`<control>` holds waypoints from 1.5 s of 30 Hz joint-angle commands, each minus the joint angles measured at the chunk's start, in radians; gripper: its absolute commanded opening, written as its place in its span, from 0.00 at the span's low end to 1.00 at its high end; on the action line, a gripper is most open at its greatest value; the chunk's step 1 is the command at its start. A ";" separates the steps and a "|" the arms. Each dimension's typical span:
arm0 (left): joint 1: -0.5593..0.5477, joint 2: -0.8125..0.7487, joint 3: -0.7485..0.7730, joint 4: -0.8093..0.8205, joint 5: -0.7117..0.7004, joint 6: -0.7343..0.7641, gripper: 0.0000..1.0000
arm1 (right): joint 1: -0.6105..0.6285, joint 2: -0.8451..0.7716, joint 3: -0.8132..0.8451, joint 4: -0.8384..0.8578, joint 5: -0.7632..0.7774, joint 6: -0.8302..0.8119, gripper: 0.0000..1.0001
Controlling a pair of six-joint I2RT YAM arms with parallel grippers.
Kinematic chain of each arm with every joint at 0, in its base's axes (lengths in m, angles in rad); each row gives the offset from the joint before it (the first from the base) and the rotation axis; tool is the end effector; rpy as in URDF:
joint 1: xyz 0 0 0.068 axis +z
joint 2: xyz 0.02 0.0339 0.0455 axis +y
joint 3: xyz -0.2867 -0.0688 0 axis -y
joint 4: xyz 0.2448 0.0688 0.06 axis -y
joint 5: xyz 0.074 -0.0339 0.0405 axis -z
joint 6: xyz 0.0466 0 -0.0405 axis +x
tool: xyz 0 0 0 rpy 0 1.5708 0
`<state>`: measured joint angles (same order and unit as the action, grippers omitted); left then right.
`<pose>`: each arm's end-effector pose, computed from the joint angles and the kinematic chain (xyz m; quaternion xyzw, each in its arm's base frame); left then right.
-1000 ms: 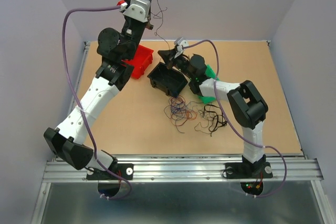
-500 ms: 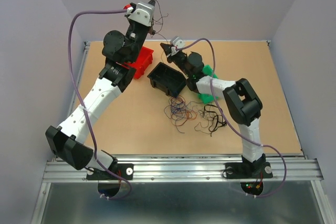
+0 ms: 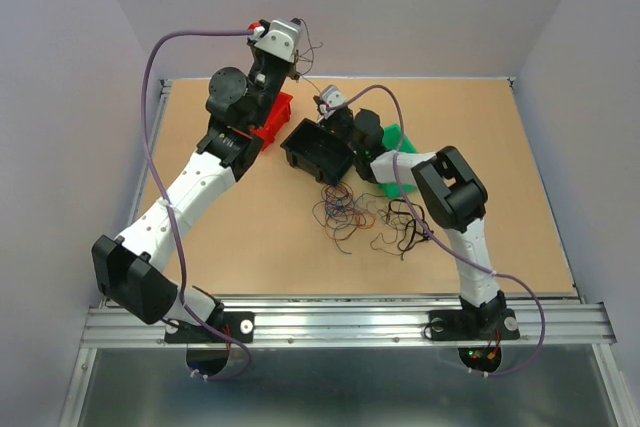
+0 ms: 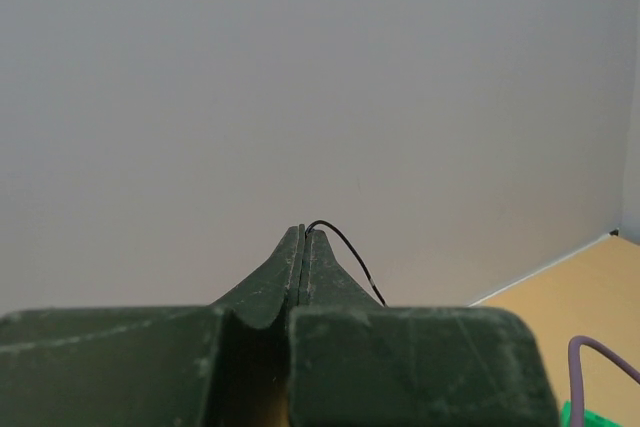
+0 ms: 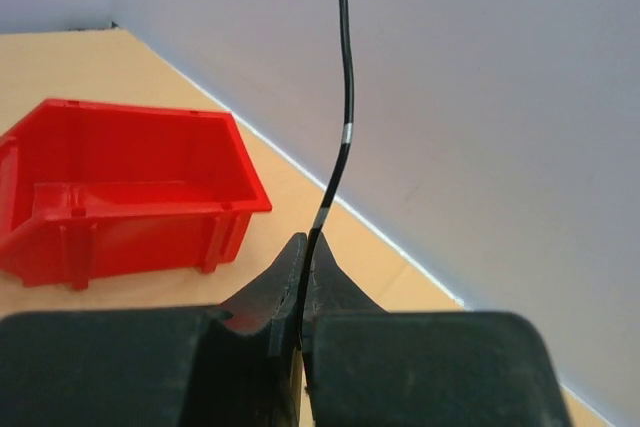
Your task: Untangle the cables
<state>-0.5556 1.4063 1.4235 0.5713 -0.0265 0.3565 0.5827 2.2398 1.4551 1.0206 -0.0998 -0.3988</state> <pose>0.2700 -0.1662 0.5275 0.1972 0.4285 -0.0814 0.8780 0.4404 0.2958 0.2360 -0.3259 0.5268 0.1028 0.7783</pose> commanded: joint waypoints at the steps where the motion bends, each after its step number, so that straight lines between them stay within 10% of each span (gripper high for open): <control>1: 0.013 -0.052 -0.031 0.079 -0.004 -0.028 0.00 | -0.006 -0.061 -0.093 0.101 -0.020 0.012 0.01; 33: 0.028 -0.015 -0.311 -0.027 0.267 -0.114 0.00 | -0.030 -0.132 -0.276 -0.080 -0.334 0.285 0.01; 45: 0.028 0.062 -0.319 -0.074 0.122 -0.137 0.00 | -0.035 -0.180 -0.305 -0.132 -0.319 0.273 0.29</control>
<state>-0.5282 1.4471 1.0645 0.4881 0.1497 0.2325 0.5491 2.0895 1.1362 0.8783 -0.4122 -0.1257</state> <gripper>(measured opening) 0.018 0.276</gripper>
